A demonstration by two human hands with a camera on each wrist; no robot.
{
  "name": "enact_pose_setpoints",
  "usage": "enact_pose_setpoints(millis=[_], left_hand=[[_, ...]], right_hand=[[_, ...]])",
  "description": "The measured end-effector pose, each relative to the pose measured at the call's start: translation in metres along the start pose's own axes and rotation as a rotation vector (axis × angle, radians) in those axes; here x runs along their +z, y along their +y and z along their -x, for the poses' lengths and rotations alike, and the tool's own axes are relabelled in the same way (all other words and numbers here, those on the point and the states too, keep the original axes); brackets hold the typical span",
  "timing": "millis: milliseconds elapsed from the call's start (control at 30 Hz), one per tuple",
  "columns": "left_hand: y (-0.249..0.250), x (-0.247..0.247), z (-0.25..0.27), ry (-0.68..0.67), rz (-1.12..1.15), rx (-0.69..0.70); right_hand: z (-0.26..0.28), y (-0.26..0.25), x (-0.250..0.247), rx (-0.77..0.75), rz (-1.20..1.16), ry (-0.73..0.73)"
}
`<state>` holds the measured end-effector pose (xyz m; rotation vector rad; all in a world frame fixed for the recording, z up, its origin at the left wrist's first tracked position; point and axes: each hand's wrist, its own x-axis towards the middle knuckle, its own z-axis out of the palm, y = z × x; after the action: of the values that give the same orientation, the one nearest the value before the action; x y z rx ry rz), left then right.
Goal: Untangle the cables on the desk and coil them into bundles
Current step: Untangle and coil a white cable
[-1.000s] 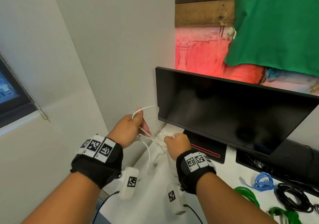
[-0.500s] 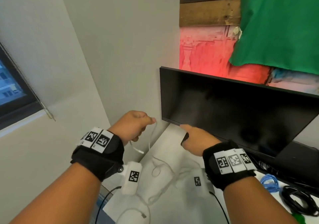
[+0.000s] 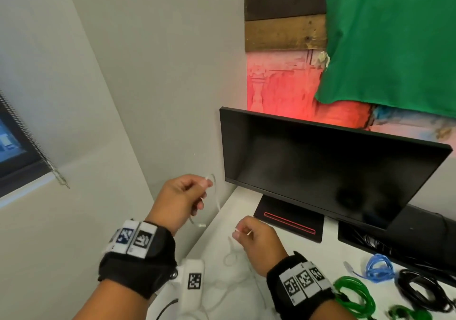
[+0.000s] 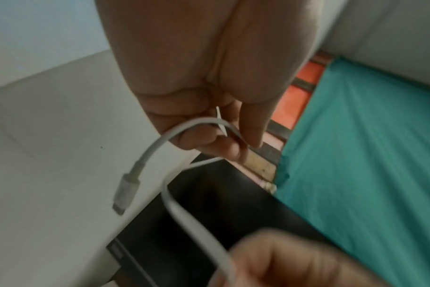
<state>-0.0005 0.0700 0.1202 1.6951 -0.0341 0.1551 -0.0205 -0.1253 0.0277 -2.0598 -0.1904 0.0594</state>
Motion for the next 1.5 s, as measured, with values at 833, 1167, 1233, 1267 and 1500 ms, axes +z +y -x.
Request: enact_pose_setpoints(millis=[833,1167,1233,1267,1500], left_hand=[[-0.058,0.022,0.031,-0.215,-0.376,-0.217],[-0.087,0.04,0.03,-0.115,-0.055,-0.164],[-0.091,0.042,0.029,-0.1,-0.177,-0.104],[-0.094,0.042,0.028,-0.096,-0.242,-0.079],[-0.101,0.036,0.027,-0.032,-0.653,0.047]], right_hand=[[-0.016,0.007,-0.024,-0.096,0.223,0.026],[-0.006,0.022,-0.006,-0.036,0.026,0.086],[-0.003,0.025,-0.005,-0.042,0.014,0.066],[-0.003,0.026,-0.005,-0.048,0.005,0.056],[-0.002,0.023,-0.003,-0.08,-0.091,-0.061]])
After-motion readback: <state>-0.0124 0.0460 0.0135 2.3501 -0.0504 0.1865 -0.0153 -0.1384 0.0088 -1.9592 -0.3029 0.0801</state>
